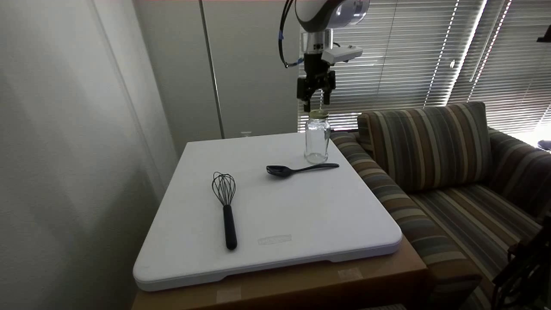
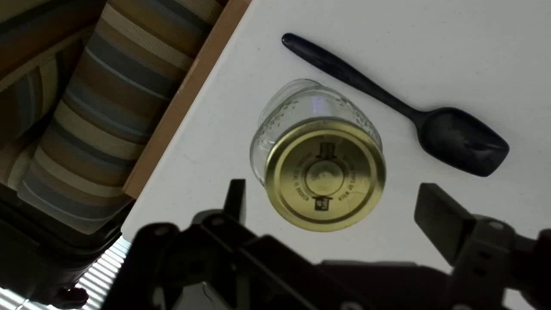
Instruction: Put the lid on the jar
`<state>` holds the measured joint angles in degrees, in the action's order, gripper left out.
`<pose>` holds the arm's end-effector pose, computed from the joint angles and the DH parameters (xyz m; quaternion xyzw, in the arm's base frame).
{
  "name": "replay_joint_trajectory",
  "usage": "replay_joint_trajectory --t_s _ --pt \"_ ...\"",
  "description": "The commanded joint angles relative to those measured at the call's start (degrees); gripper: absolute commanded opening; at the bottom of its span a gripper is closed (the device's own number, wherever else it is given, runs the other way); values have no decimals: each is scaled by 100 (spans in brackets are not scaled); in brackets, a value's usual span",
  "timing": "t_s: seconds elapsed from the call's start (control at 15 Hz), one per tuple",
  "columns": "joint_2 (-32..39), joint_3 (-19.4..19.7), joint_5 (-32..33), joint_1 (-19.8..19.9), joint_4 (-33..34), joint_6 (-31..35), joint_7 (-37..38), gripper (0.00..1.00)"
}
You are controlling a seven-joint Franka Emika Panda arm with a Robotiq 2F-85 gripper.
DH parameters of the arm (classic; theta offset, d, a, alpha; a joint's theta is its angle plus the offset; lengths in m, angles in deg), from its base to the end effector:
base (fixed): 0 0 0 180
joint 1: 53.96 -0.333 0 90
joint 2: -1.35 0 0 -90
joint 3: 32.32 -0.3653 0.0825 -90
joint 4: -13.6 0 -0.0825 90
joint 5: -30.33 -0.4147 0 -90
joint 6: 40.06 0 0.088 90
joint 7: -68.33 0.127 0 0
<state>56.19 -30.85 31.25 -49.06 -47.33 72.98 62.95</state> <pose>0.8328 -0.0871 0.2391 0.9996 -0.0001 -0.0254 0.0154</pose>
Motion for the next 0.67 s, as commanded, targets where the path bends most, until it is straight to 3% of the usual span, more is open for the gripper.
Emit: replay_joint_trajectory --t_s 0.0,0.33,0.4,0.6 --pt "-537 82 101 -52 -515 11 90 100" --pt "-866 82 92 -41 -640 -288 154 100" --pt "-554 30 53 -8 -253 -180 58 100" --pt "-655 32 52 -10 -313 -281 68 100"
